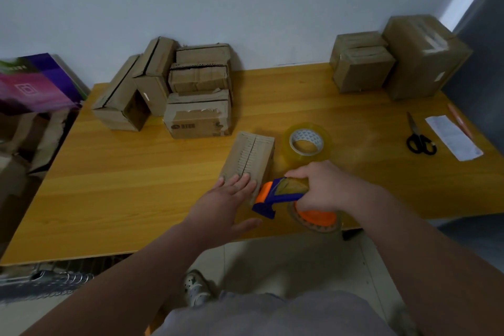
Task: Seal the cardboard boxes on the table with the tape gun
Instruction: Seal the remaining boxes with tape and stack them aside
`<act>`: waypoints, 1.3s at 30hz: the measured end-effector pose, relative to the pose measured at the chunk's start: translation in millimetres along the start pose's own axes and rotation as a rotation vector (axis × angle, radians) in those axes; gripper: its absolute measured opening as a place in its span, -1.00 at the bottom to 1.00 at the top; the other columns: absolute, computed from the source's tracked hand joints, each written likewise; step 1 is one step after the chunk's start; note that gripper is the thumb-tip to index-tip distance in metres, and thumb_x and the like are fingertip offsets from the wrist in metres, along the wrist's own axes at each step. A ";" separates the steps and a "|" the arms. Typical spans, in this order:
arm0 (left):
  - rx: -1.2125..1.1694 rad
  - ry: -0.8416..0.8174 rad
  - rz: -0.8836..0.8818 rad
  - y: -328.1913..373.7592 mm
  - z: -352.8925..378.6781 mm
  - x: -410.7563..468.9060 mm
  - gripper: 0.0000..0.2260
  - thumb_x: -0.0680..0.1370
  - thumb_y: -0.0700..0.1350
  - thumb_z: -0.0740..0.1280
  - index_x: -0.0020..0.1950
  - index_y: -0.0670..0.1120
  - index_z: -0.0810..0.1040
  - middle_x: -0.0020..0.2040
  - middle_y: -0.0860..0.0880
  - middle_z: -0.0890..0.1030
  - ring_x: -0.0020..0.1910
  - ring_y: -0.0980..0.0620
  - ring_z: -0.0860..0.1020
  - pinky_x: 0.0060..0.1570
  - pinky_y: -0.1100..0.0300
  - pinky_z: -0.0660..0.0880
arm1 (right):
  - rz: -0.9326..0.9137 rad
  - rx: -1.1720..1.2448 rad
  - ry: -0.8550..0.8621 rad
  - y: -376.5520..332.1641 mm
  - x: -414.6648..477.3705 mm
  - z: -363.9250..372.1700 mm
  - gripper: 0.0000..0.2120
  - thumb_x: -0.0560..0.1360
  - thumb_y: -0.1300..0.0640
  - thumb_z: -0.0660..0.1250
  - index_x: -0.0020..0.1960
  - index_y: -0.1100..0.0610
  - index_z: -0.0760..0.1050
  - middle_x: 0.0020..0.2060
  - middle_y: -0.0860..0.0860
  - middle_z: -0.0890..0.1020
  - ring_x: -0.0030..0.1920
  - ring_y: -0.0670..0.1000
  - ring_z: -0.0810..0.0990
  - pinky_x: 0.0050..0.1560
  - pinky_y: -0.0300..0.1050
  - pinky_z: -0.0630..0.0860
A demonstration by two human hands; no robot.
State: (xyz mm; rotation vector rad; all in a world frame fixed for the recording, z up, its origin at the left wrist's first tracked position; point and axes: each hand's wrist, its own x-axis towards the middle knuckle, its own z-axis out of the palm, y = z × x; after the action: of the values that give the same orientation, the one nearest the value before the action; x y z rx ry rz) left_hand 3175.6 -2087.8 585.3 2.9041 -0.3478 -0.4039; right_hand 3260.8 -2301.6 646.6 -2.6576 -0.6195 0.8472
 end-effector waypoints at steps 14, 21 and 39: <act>-0.023 0.055 -0.082 12.8 -8.8 4.1 -0.51 0.65 0.14 0.02 0.56 0.06 0.08 0.56 0.09 0.08 0.54 0.12 0.01 0.47 0.19 -0.14 | 0.101 0.104 -0.187 15.6 16.8 -1.2 -0.37 0.35 0.06 0.41 0.42 -0.04 0.39 0.09 -0.05 0.48 -0.04 -0.06 0.51 -0.13 -0.20 0.51; -0.012 0.109 -0.136 22.9 -11.8 7.6 -0.55 0.65 0.11 0.02 0.53 0.04 0.21 0.54 0.07 0.20 0.52 0.10 0.12 0.48 0.14 0.01 | 0.128 -0.205 -0.291 11.2 8.7 6.1 -0.40 0.34 -0.10 0.44 0.32 0.10 0.49 0.25 0.06 0.54 0.17 0.09 0.56 0.16 0.01 0.56; 0.153 0.364 -0.315 53.6 -3.2 27.5 -0.81 0.63 -0.04 0.13 0.14 -0.01 0.49 0.08 0.03 0.60 0.11 0.03 0.55 0.20 0.17 0.37 | 0.301 -0.067 0.396 78.5 -4.0 49.3 -0.70 0.54 0.08 0.29 0.27 0.01 0.39 0.11 0.04 0.55 0.08 0.10 0.53 -0.01 -0.02 0.49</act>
State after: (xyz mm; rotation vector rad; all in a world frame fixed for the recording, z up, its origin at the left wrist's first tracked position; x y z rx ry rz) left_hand 3191.4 -2145.5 593.3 3.1019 0.1425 0.1209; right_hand 3252.8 -2364.9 579.4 -2.9062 -0.1559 0.3469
